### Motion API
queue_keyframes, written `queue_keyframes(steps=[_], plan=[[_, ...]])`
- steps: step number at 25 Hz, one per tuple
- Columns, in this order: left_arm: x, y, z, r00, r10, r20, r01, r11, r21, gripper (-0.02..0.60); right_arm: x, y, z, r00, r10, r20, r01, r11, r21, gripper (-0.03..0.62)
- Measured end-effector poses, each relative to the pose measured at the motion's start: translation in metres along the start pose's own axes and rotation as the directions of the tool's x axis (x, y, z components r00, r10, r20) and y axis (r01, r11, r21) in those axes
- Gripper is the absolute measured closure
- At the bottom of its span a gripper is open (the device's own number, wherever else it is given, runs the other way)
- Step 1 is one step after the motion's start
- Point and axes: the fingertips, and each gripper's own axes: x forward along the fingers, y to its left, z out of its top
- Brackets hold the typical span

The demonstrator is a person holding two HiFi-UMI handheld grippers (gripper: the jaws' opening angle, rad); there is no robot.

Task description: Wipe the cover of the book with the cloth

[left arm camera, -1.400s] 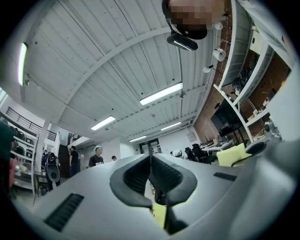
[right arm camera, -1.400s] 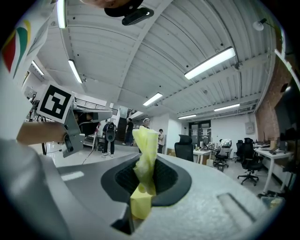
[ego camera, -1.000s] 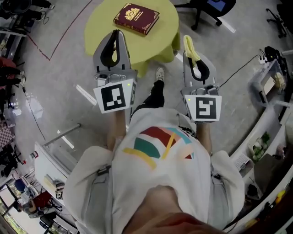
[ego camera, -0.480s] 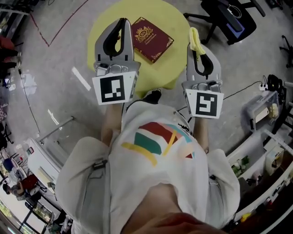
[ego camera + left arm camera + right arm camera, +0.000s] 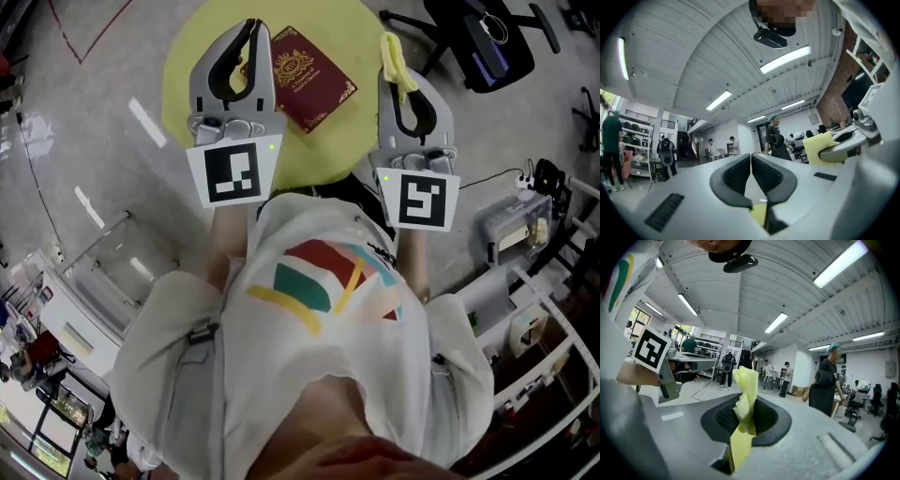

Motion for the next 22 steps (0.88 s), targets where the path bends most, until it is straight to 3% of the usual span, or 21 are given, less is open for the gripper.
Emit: queue_keyframes(steps=[3, 7, 14, 22], plan=[[0.001, 0.01, -0.003, 0.998, 0.063, 0.003, -0.063, 0.996, -0.067, 0.56, 0.01, 0.001, -0.005, 0.999, 0.05, -0.013, -0.05, 0.999, -0.006, 0.563], [-0.001, 0.02, 0.01, 0.987, 0.156, 0.024, -0.153, 0.984, -0.091, 0.56, 0.02, 0.0, -0.002, 0.993, 0.118, 0.014, -0.118, 0.993, 0.014, 0.563], [-0.01, 0.014, 0.011, 0.98, 0.201, -0.014, -0.201, 0.974, -0.107, 0.56, 0.039, -0.003, -0.001, 0.98, 0.198, 0.027, -0.197, 0.98, -0.019, 0.563], [-0.027, 0.022, 0.005, 0.955, 0.293, -0.053, -0.298, 0.946, -0.129, 0.56, 0.057, 0.011, -0.004, 0.957, 0.289, 0.031, -0.287, 0.957, -0.048, 0.563]])
